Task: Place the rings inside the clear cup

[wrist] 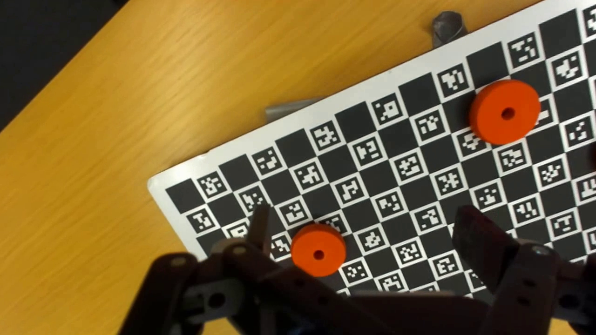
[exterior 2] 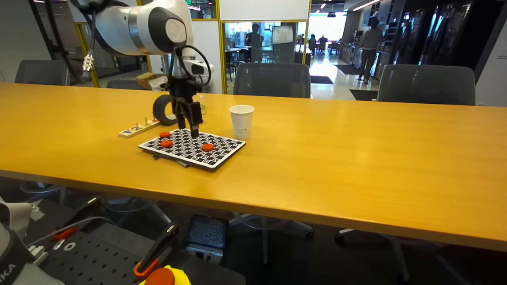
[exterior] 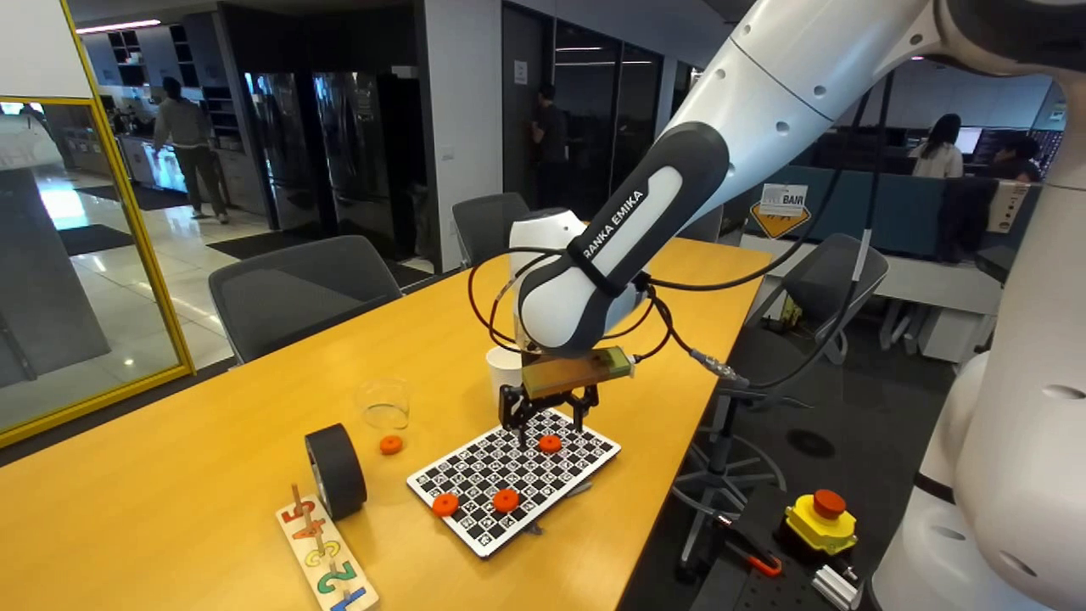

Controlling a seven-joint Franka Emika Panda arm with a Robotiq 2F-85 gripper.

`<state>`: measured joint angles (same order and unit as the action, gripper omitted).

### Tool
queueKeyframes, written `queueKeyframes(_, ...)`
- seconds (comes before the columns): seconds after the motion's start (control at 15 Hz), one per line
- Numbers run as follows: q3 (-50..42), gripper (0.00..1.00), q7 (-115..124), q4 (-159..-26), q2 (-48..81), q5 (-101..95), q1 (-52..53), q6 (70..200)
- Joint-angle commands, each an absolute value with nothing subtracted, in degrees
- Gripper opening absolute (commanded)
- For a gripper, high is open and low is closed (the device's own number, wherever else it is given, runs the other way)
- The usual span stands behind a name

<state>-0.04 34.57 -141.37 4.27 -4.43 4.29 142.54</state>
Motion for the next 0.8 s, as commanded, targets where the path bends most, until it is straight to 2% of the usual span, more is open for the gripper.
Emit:
queueKeyframes(0.0,-0.9,1.00,30.1,-139.2,8.7,-2.3,2.3,145.9)
queueKeyframes(0.73,-2.0,1.00,23.5,-130.9,19.3,1.7,1.5,146.7)
